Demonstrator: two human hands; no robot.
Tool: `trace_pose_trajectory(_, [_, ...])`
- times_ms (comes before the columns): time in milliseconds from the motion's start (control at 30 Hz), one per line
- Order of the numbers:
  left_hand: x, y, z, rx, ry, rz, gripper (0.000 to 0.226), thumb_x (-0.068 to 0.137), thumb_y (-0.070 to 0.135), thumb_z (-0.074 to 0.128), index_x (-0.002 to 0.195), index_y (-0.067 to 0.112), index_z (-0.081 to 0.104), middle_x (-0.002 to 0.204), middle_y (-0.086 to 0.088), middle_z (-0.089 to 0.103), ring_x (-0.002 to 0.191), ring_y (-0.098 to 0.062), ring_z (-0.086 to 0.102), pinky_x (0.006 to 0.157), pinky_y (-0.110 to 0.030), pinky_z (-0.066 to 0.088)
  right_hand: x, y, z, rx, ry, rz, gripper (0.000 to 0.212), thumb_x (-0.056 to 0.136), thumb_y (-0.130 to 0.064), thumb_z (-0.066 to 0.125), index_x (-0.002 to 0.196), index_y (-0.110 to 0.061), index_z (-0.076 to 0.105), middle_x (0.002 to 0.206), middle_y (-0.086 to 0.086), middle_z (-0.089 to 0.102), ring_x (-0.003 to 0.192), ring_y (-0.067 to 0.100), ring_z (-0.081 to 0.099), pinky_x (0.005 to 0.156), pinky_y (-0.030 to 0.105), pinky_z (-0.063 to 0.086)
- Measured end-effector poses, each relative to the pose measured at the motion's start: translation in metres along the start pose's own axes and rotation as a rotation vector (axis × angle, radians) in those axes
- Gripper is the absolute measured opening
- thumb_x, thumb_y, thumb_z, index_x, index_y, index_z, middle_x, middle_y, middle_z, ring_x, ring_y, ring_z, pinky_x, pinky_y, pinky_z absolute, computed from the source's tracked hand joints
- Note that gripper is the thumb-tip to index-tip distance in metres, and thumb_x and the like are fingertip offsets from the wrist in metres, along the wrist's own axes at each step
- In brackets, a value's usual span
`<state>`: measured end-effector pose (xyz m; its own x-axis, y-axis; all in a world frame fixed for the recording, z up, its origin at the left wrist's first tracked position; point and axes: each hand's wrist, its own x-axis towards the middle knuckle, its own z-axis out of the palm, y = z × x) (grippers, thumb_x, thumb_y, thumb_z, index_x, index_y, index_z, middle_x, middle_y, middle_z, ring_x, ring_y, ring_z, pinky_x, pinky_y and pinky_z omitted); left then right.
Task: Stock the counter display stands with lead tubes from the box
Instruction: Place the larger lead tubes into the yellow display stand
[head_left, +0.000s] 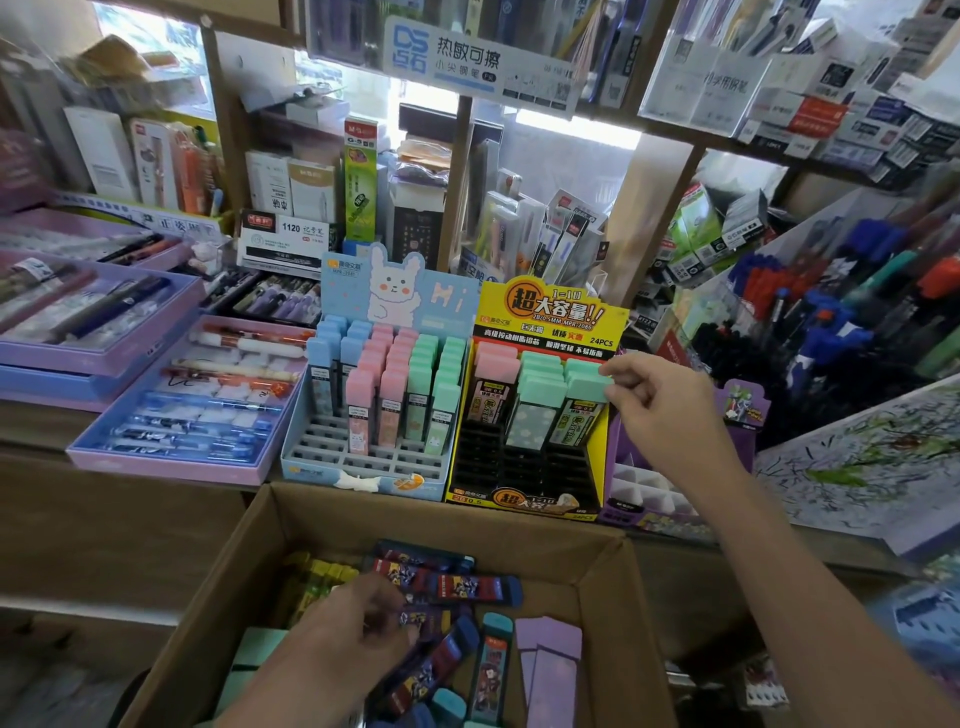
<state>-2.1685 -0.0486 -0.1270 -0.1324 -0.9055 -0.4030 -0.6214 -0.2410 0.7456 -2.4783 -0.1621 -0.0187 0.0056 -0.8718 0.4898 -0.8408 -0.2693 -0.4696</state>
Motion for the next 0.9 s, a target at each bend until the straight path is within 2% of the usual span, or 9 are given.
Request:
trace_pose_trajectory(133, [0.000, 0.000, 0.000, -0.003, -0.010, 0.000, 0.017, 0.090, 0.038, 0.074, 0.102, 0.033, 0.064, 0.102, 0.011, 0.071, 0.095, -0.002, 0.065, 0.086, -0.023, 0.054, -0.002, -0.004, 0.002, -0.184, -0.054, -0.050, 0.014, 0.099, -0.012, 0.065, 0.110, -0.016, 0.072, 0.087, 0.002, 0.073, 0.074, 0.019, 0.064, 0.070, 0.042, 0.058])
trace_pose_trajectory(267, [-0.001, -0.001, 0.000, -0.001, 0.004, 0.009, 0.017, 0.091, 0.042, 0.072, 0.105, 0.035, 0.063, 0.104, 0.015, 0.066, 0.095, 0.001, 0.062, 0.075, -0.016, 0.049, -0.002, -0.010, 0.003, -0.285, -0.061, -0.092, 0.017, 0.100, -0.013, 0.062, 0.112, -0.013, 0.074, 0.102, 0.005, 0.075, 0.083, 0.021, 0.064, 0.071, 0.035, 0.053])
trace_pose_trajectory(467, [-0.003, 0.001, 0.002, 0.019, 0.020, 0.018, 0.016, 0.092, 0.042, 0.071, 0.105, 0.036, 0.063, 0.103, 0.017, 0.065, 0.096, 0.001, 0.061, 0.076, -0.018, 0.047, -0.006, -0.021, -0.001, -0.324, -0.092, -0.088, 0.022, 0.100, -0.009, 0.062, 0.118, -0.004, 0.072, 0.118, 0.011, 0.064, 0.094, 0.033, 0.066, 0.082, 0.049, 0.057])
trace_pose_trajectory(533, [-0.003, 0.000, 0.002, 0.012, 0.010, 0.031, 0.018, 0.092, 0.039, 0.072, 0.107, 0.034, 0.063, 0.104, 0.016, 0.066, 0.096, -0.002, 0.062, 0.077, -0.020, 0.048, -0.020, -0.029, -0.001, -0.245, -0.009, -0.102, 0.020, 0.097, -0.008, 0.065, 0.116, -0.004, 0.072, 0.105, 0.003, 0.064, 0.085, 0.021, 0.065, 0.083, 0.041, 0.057])
trace_pose_trajectory(600, [-0.004, -0.002, 0.002, 0.016, 0.005, 0.049, 0.020, 0.093, 0.037, 0.072, 0.109, 0.032, 0.062, 0.104, 0.013, 0.067, 0.097, -0.004, 0.063, 0.082, -0.025, 0.051, -0.043, -0.044, 0.002, -0.082, 0.047, -0.075, 0.012, 0.095, -0.008, 0.068, 0.106, -0.009, 0.073, 0.083, -0.016, 0.058, 0.068, 0.001, 0.058, 0.072, 0.011, 0.047])
trace_pose_trajectory(633, [-0.004, -0.002, 0.002, 0.031, -0.002, 0.057, 0.020, 0.093, 0.036, 0.072, 0.110, 0.032, 0.062, 0.104, 0.013, 0.068, 0.097, -0.004, 0.063, 0.084, -0.026, 0.051, -0.057, -0.052, 0.005, 0.007, 0.037, -0.041, 0.009, 0.095, -0.010, 0.069, 0.102, -0.013, 0.073, 0.079, -0.021, 0.058, 0.061, 0.001, 0.056, 0.064, 0.006, 0.042])
trace_pose_trajectory(700, [-0.005, -0.004, 0.002, 0.061, -0.041, 0.065, 0.022, 0.092, 0.036, 0.073, 0.110, 0.034, 0.061, 0.103, 0.012, 0.068, 0.097, -0.004, 0.063, 0.082, -0.027, 0.051, -0.087, -0.064, 0.015, 0.166, -0.059, 0.028, 0.008, 0.095, -0.013, 0.069, 0.099, -0.019, 0.073, 0.079, -0.015, 0.065, 0.060, 0.007, 0.060, 0.056, 0.010, 0.043])
trace_pose_trajectory(767, [-0.008, -0.007, -0.001, 0.124, -0.117, 0.066, 0.027, 0.090, 0.040, 0.074, 0.114, 0.037, 0.059, 0.104, 0.014, 0.067, 0.096, -0.001, 0.062, 0.076, -0.022, 0.048, -0.115, -0.071, 0.026, 0.250, -0.222, 0.090, 0.010, 0.095, -0.014, 0.070, 0.102, -0.020, 0.073, 0.083, -0.008, 0.068, 0.066, 0.010, 0.064, 0.060, 0.015, 0.050])
trace_pose_trajectory(900, [-0.020, -0.015, -0.016, 0.248, -0.229, 0.036, 0.038, 0.086, 0.047, 0.076, 0.120, 0.042, 0.058, 0.106, 0.018, 0.065, 0.099, -0.002, 0.063, 0.080, -0.023, 0.051, -0.157, -0.071, 0.046, 0.252, -0.571, 0.269, 0.017, 0.094, -0.019, 0.073, 0.109, -0.026, 0.073, 0.089, -0.013, 0.070, 0.080, 0.000, 0.068, 0.068, 0.013, 0.053])
